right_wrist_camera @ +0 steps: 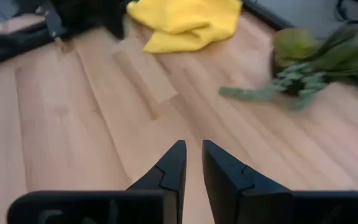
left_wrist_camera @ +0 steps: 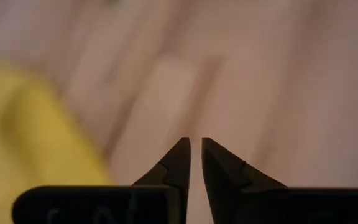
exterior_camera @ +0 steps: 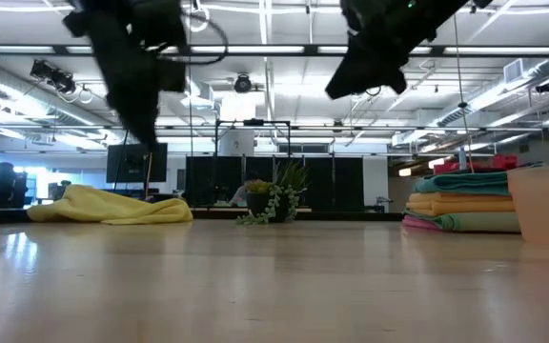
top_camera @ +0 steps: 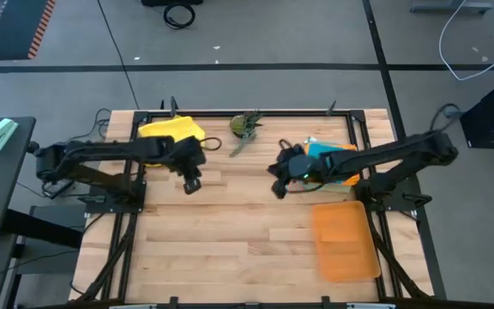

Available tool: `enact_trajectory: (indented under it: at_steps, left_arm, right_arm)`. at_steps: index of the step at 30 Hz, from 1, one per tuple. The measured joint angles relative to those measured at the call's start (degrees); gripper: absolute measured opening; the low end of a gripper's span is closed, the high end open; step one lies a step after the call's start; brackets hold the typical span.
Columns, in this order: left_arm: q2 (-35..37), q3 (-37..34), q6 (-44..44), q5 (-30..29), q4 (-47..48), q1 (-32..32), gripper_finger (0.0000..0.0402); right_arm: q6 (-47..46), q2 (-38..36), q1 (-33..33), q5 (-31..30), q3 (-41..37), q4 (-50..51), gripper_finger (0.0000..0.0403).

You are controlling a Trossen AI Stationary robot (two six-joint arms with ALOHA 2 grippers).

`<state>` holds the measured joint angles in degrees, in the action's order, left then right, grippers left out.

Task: Fold microfiber towels
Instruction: Fold the yellow microfiber towel

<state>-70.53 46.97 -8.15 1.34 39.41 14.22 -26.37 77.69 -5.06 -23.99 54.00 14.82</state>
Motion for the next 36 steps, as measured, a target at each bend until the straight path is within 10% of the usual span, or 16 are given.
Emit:
enact_trajectory:
  at_steps: [4,23,28,36]
  left_arm:
    - [-0.20,-5.94,-3.00,-7.25,-0.02,2.18,0.0071]
    - [-17.02,-8.09,-3.90,-6.28,-5.87,12.67,0.0218]
    - [-19.27,-7.69,-3.38,-5.60,-5.58,12.58,0.0184]
    - [-18.44,-7.89,-4.72,-1.51,-5.80,12.15,0.0015]
  right_arm:
    - [-2.19,5.66,-1.75,0.50,0.00,-4.43,0.0060]
    - [-6.62,10.80,-5.68,2.90,-0.02,-10.91,0.0060]
    - [-5.37,10.80,-7.71,1.74,-0.02,-11.68,0.0060]
    - [-4.21,10.78,-12.65,1.07,-0.02,-10.71,0.0060]
